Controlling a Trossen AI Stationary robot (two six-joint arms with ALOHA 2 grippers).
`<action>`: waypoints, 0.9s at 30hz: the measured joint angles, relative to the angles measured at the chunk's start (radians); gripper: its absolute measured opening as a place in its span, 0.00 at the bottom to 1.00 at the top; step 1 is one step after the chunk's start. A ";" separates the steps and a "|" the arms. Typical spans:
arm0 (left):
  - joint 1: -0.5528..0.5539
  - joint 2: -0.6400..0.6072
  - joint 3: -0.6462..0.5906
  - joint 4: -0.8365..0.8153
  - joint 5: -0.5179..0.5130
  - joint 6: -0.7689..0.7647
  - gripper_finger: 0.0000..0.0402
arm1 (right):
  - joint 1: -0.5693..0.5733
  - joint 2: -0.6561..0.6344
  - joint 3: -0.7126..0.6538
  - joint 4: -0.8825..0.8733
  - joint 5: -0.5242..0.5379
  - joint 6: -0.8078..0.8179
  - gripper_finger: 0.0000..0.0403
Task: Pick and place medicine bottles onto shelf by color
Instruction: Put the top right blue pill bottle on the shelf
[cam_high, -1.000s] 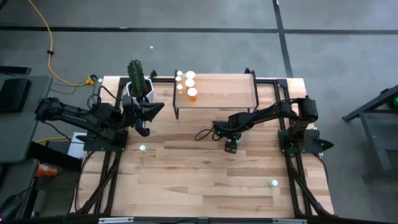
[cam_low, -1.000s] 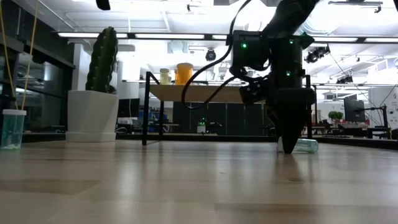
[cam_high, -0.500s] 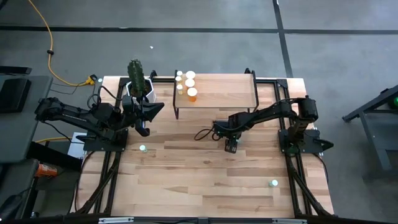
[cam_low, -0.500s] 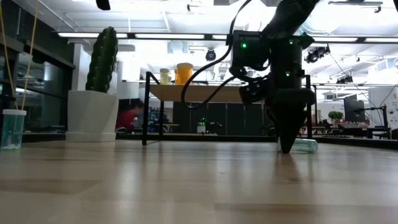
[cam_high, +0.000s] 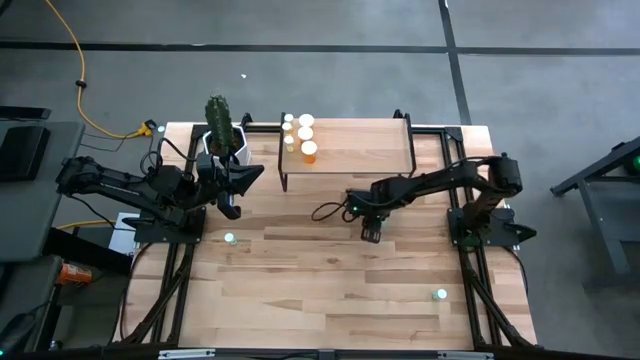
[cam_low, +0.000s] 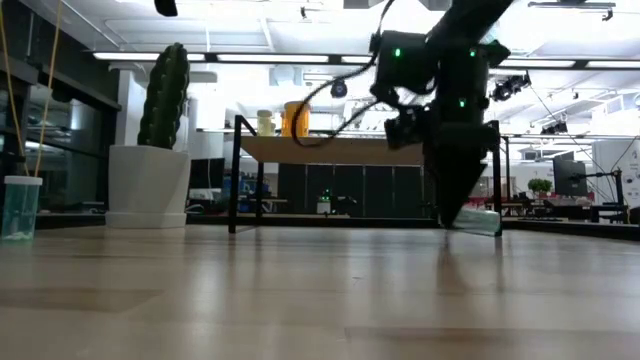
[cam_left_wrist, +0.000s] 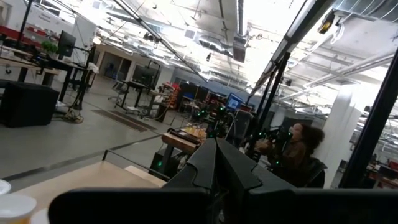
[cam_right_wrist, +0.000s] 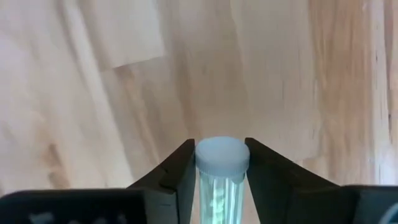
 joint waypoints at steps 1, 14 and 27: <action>0.000 0.000 0.000 -0.001 0.000 0.000 0.00 | 0.005 -0.014 -0.003 0.001 0.000 -0.001 0.28; 0.000 0.000 0.000 -0.007 -0.020 0.000 0.00 | 0.116 -0.396 -0.288 0.236 -0.023 0.318 0.28; 0.000 0.000 0.000 -0.006 -0.024 -0.002 0.00 | 0.049 -0.410 -0.457 1.347 0.452 0.192 0.28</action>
